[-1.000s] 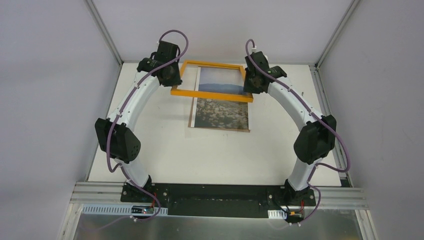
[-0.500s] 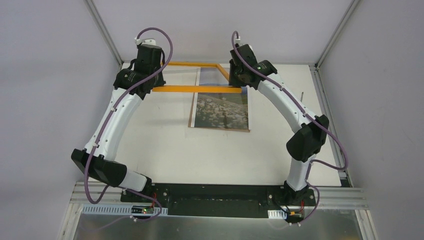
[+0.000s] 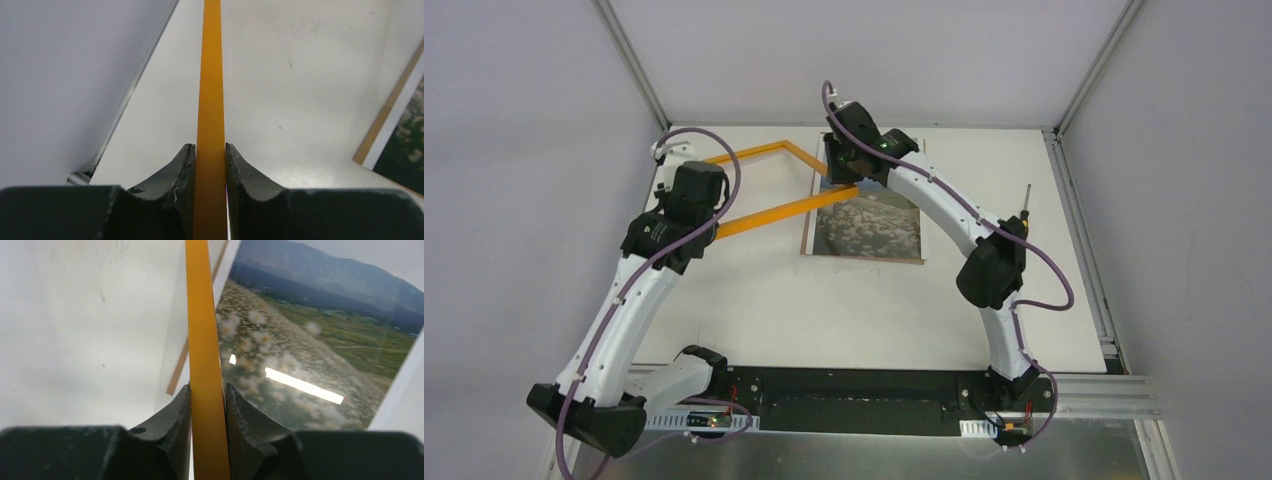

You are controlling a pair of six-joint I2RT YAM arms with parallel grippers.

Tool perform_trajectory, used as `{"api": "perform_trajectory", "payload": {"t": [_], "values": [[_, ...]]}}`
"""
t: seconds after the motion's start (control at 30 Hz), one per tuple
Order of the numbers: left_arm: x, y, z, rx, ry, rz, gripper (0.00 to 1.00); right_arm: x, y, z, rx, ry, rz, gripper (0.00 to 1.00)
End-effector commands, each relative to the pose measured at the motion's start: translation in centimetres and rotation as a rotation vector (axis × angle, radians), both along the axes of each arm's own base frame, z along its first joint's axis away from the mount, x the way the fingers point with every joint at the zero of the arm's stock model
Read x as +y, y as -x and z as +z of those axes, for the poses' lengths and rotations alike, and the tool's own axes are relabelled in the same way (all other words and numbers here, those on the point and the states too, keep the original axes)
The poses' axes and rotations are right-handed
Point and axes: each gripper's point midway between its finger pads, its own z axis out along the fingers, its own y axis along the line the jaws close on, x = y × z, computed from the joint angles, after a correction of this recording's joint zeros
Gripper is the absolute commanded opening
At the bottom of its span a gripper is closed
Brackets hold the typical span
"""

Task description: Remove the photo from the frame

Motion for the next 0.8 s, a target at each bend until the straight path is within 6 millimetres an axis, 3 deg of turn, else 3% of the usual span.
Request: {"api": "perform_trajectory", "payload": {"t": [0.0, 0.27, 0.3, 0.43, 0.5, 0.57, 0.77], "values": [[-3.0, 0.6, -0.8, -0.1, 0.157, -0.074, 0.0, 11.7, 4.4, 6.6, -0.063, -0.356, 0.171, 0.0], [0.3, 4.6, -4.5, -0.066, 0.123, 0.089, 0.0, 15.2, 8.1, 2.5, 0.003, -0.33, 0.227, 0.0], [0.6, 5.1, -5.1, -0.049, 0.123, 0.109, 0.04, 15.3, 8.5, 1.4, 0.021, -0.317, 0.225, 0.0], [1.3, 7.3, -6.9, 0.02, 0.153, 0.195, 0.54, 15.5, 9.4, -1.3, 0.058, -0.295, 0.218, 0.0], [1.6, 8.9, -7.3, 0.057, 0.172, 0.234, 0.68, 15.6, 9.5, -2.3, 0.07, -0.289, 0.212, 0.0], [1.8, 10.4, -7.4, 0.095, 0.195, 0.261, 0.74, 15.8, 9.8, -3.3, 0.085, -0.282, 0.206, 0.0], [0.9, 13.9, -5.2, 0.136, 0.343, 0.271, 0.76, 16.5, 11.3, -5.6, 0.126, -0.289, 0.197, 0.0]]}}
